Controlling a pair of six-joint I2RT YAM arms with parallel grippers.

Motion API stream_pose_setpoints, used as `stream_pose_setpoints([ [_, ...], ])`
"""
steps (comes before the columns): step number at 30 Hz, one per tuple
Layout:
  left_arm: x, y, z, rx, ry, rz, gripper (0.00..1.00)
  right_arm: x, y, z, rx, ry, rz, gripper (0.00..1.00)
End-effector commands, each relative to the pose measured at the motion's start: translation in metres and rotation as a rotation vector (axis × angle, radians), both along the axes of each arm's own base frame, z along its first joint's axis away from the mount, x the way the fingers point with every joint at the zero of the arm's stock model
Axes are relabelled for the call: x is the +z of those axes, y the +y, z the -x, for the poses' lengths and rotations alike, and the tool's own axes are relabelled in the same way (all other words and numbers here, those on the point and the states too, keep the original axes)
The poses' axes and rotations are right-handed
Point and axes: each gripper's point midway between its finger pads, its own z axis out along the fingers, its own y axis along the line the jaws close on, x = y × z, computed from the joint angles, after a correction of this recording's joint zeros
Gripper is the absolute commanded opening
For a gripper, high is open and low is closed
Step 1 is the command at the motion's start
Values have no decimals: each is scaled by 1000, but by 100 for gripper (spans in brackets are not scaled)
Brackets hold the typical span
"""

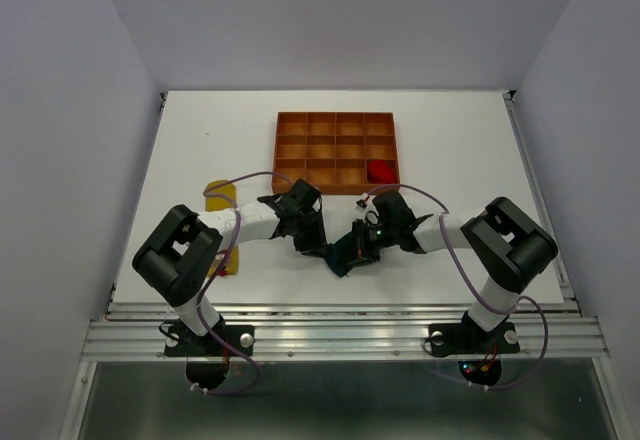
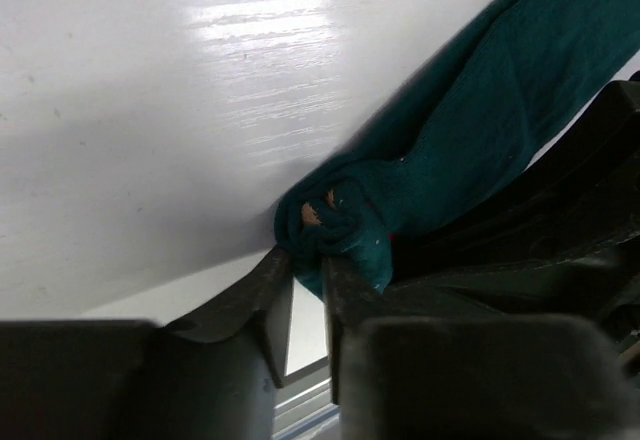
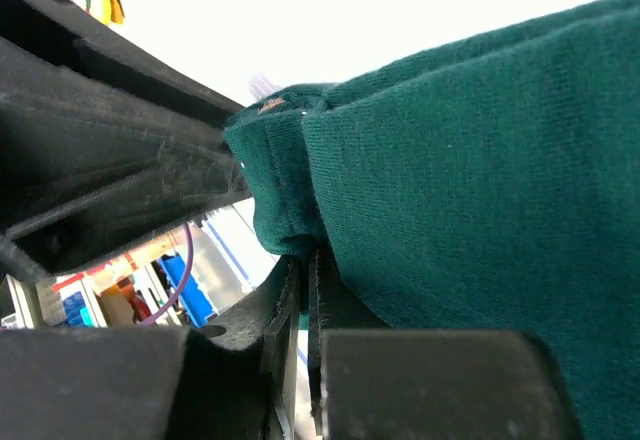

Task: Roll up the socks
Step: Roll the sock at the center of the board.

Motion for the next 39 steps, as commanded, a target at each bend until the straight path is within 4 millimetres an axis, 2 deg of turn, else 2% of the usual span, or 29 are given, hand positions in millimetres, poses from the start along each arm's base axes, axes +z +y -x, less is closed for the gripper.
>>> stream_pose_setpoints([
  [1,2,-7,-13,4,-43,12,18,-34,-21,-4,-34,-6,156,1],
  [2,-1,-6,-14,9,-40,2,8,-34,-20,-4,-27,-7,152,1],
  [4,-5,-5,-13,7,-36,-5,1,-34,-20,-4,-22,-6,149,1],
  [8,-11,-1,-10,14,-22,-30,0,-34,-21,-3,-19,-5,153,1],
  [10,-12,9,-12,61,-20,-83,0,-30,-21,-5,-7,-27,153,13],
  [11,-12,13,-12,75,-18,-107,0,-27,-21,-7,-3,-45,157,16],
  [13,-11,25,-10,94,-19,-170,0,-20,-24,-15,9,-115,177,29],
  [14,-8,27,-10,102,-19,-175,0,-5,-22,-22,10,-165,173,38],
  [17,-9,35,-4,123,9,-210,0,15,-27,-29,36,-274,186,45],
  [18,-11,40,-1,138,23,-237,0,33,-23,-32,52,-341,163,47],
  [22,-8,48,3,166,37,-271,0,62,-15,-29,104,-482,143,50],
  [24,-4,50,4,179,36,-281,0,67,-8,-17,159,-542,154,50],
  [26,0,49,3,188,33,-280,0,77,-4,-15,182,-622,166,50],
  [28,2,49,4,192,34,-284,0,84,7,-2,235,-685,157,50],
  [30,3,48,5,192,35,-282,0,90,11,0,240,-709,144,50],
  [34,4,45,7,195,41,-282,0,91,27,20,304,-723,102,50],
  [39,5,42,8,191,45,-287,0,78,45,29,355,-749,132,49],
])
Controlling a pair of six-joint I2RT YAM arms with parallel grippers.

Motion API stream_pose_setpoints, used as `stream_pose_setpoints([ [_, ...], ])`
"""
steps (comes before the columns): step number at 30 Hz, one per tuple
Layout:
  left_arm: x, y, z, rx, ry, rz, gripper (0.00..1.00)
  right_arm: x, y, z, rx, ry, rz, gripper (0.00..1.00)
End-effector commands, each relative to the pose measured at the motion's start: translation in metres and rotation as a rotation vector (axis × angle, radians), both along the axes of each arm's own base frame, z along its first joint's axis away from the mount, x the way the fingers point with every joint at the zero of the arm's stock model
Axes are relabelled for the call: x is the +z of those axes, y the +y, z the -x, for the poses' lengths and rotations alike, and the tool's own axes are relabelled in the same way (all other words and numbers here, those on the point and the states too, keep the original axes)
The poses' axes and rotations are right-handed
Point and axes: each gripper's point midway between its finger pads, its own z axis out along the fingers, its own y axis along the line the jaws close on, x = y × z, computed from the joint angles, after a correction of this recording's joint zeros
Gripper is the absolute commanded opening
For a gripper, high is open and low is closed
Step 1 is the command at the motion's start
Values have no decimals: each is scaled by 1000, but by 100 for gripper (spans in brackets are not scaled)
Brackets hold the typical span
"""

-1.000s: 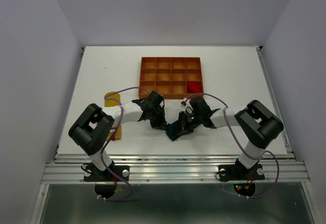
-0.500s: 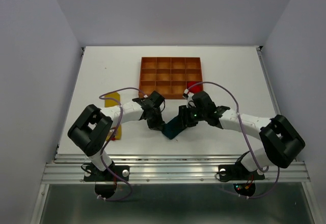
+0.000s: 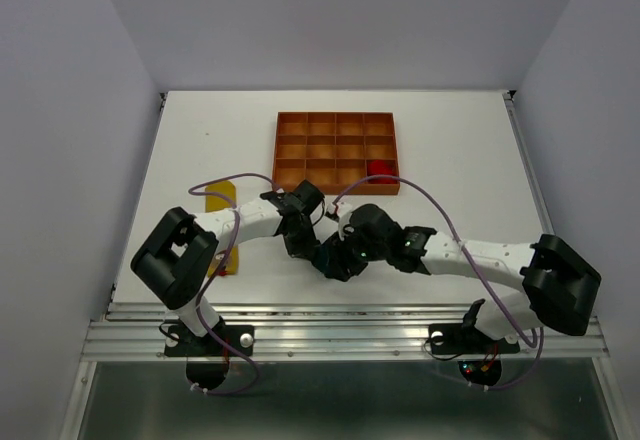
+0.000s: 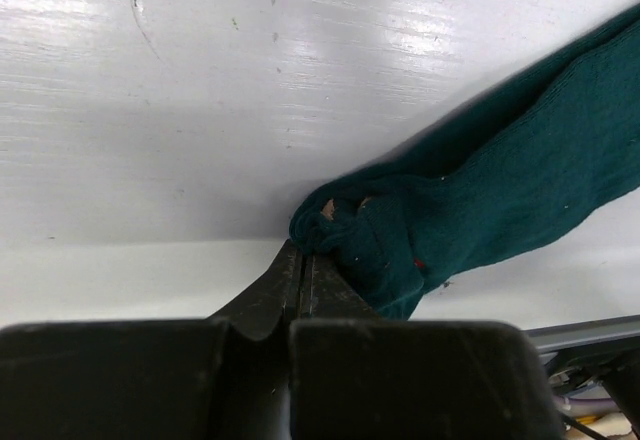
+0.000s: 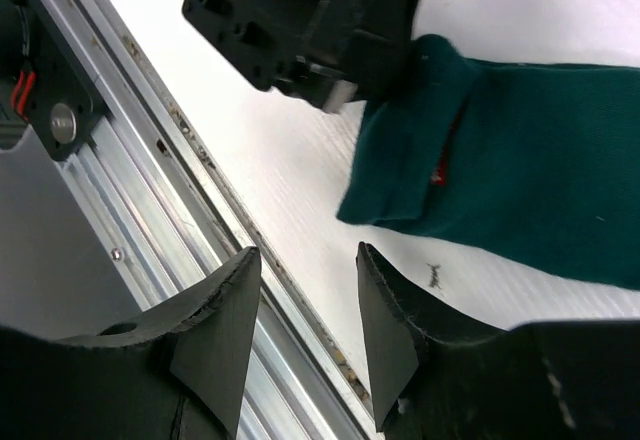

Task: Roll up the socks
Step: Roll the sock at the center of the board.

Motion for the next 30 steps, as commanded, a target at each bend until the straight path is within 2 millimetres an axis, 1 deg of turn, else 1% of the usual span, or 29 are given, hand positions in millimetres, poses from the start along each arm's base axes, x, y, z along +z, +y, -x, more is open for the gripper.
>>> stream_pose_setpoints([
  [1,8,5,4,5,2,-45,0,11,24,-11,19,-105,-18,49],
  [5,8,3,5,2,6,-42,0,13,40,-5,64,-125,-25,48],
  [7,8,3,6,1,10,-43,0,10,46,-1,83,-136,-15,48],
  [10,8,2,6,2,11,-39,0,3,47,-3,71,-147,8,48],
  [11,7,2,7,2,17,-38,0,2,47,-4,69,-147,12,48],
  [12,7,2,7,1,19,-36,0,6,53,-6,66,-159,-14,48],
  [13,7,1,8,0,20,-33,0,6,55,-2,79,-156,-16,48],
  [17,8,0,7,0,20,-30,0,0,57,-8,46,-158,-13,48],
  [21,6,1,9,-1,27,-32,0,10,60,-10,16,-163,-63,47],
  [22,6,1,9,0,27,-32,0,14,58,-9,6,-162,-78,47],
  [25,6,1,10,5,28,-31,0,21,52,-11,-26,-179,-95,47],
  [30,4,0,12,9,37,-23,0,32,48,-7,-32,-186,-143,45],
])
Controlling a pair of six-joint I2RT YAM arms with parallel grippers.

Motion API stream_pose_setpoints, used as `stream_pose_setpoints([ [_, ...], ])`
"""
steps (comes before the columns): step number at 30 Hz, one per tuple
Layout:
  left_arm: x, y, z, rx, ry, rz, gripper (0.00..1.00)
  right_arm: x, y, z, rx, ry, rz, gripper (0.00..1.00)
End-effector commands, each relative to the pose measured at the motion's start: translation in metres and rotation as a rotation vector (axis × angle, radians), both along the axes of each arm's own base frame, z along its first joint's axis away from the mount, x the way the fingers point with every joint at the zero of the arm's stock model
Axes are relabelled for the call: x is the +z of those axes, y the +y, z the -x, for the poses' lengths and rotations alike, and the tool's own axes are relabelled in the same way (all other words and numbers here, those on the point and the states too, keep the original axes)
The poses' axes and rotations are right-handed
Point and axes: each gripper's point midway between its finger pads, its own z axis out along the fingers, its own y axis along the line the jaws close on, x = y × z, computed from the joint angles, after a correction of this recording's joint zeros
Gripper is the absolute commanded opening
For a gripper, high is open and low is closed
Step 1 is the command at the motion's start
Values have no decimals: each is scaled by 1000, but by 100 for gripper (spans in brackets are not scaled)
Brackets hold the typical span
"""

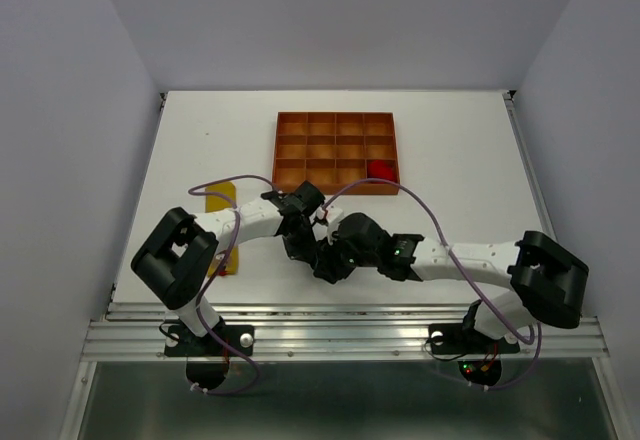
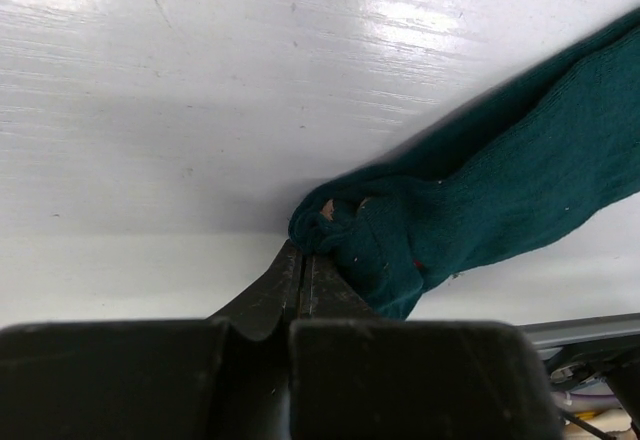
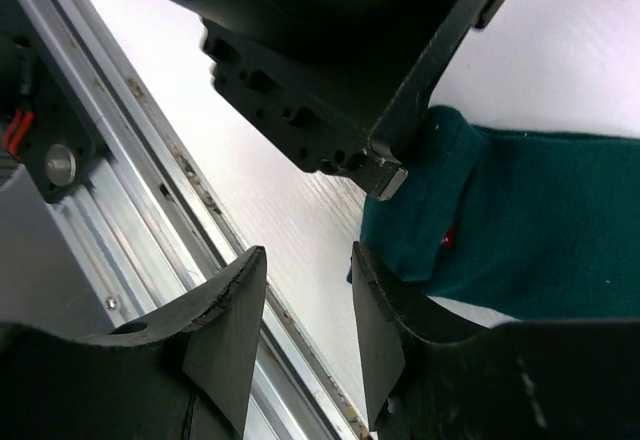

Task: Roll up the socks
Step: Roll the sock at the center of the board.

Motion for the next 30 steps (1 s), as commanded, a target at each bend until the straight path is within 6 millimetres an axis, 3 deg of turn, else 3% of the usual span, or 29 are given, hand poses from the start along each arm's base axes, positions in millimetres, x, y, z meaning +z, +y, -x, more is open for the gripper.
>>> stream_pose_setpoints([
  [1,2,-2,4,-1,4,-4,0,43,16,-5,-9,-79,-160,45],
  [12,3,-2,7,14,16,6,0,31,18,8,17,-80,-148,45],
  [21,4,-1,10,21,19,16,0,-10,6,3,-53,-54,-41,45],
  [23,4,-1,11,24,21,16,0,-15,0,-6,-107,-78,-14,45],
  [30,5,-2,10,26,20,17,0,-12,-5,-12,-134,-110,-4,45],
])
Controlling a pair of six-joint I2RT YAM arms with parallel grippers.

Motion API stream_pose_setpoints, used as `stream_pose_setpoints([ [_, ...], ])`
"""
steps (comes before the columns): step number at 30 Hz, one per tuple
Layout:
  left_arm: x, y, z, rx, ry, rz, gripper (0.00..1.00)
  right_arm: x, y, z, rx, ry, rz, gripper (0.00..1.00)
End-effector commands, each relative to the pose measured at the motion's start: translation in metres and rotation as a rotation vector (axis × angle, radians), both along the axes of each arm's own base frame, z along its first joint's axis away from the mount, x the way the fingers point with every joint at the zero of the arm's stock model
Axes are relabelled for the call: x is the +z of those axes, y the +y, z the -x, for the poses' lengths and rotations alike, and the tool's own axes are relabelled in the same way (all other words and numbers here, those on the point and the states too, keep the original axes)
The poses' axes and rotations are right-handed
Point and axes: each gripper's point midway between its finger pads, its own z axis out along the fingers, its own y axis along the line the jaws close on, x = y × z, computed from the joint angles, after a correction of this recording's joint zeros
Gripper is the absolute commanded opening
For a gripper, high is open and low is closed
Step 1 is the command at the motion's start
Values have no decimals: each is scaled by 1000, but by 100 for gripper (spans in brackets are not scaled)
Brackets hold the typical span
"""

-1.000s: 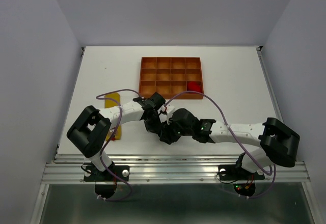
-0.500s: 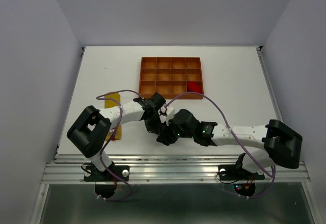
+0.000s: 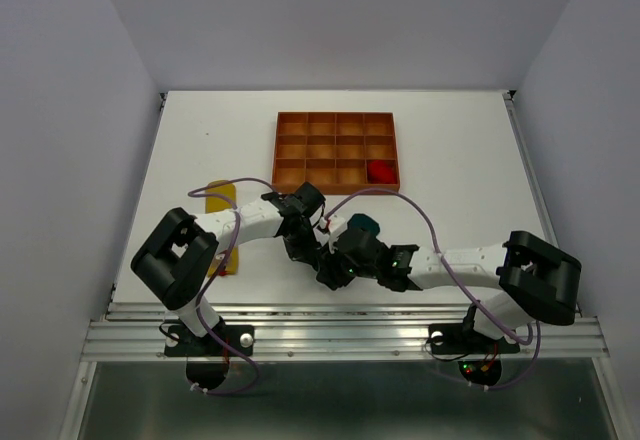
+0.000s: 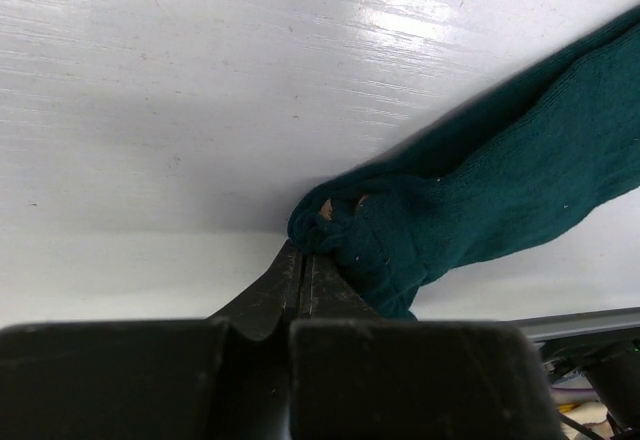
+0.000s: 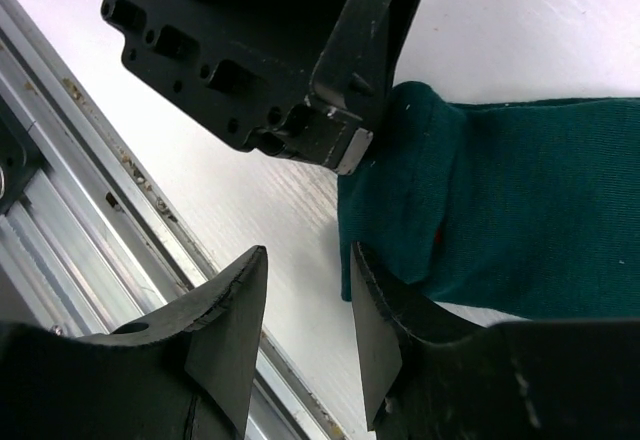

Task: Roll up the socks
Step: Roll the sock at the center of the board.

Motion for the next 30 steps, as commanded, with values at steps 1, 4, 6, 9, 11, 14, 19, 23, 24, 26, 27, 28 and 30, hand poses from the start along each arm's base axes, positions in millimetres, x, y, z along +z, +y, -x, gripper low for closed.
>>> stream_pose_setpoints([
  [1,5,3,6,-1,3,-3,0,11,3,-11,-43,-59,-28,45],
  [4,6,3,5,-4,2,-6,0,5,0,-12,-44,-64,-6,45],
  [6,7,3,5,-3,1,-7,0,-2,-5,-14,-58,-63,34,45],
  [9,7,3,5,-3,1,-7,0,-15,-13,-16,-67,-67,99,45],
  [11,8,2,5,-4,2,-6,0,-21,-18,-17,-66,-75,136,46],
  [14,8,2,5,-6,3,-5,0,-26,-25,-21,-80,-91,181,48],
  [19,10,0,3,-12,1,-5,0,-36,-37,-24,-98,-106,247,52],
  [23,10,0,2,-17,0,-9,0,-36,-42,-31,-127,-148,285,54],
  [24,11,-1,1,-19,-1,-8,0,-36,-41,-31,-131,-163,296,54],
  [26,10,-1,1,-22,-1,-9,0,-35,-43,-36,-150,-180,308,54],
  [27,10,-2,0,-23,-1,-10,0,-35,-42,-33,-142,-182,308,54],
  [28,10,-1,0,-26,0,-10,0,-34,-41,-34,-136,-188,309,54],
  [30,10,-1,0,-28,1,-11,0,-34,-45,-36,-150,-199,328,54],
])
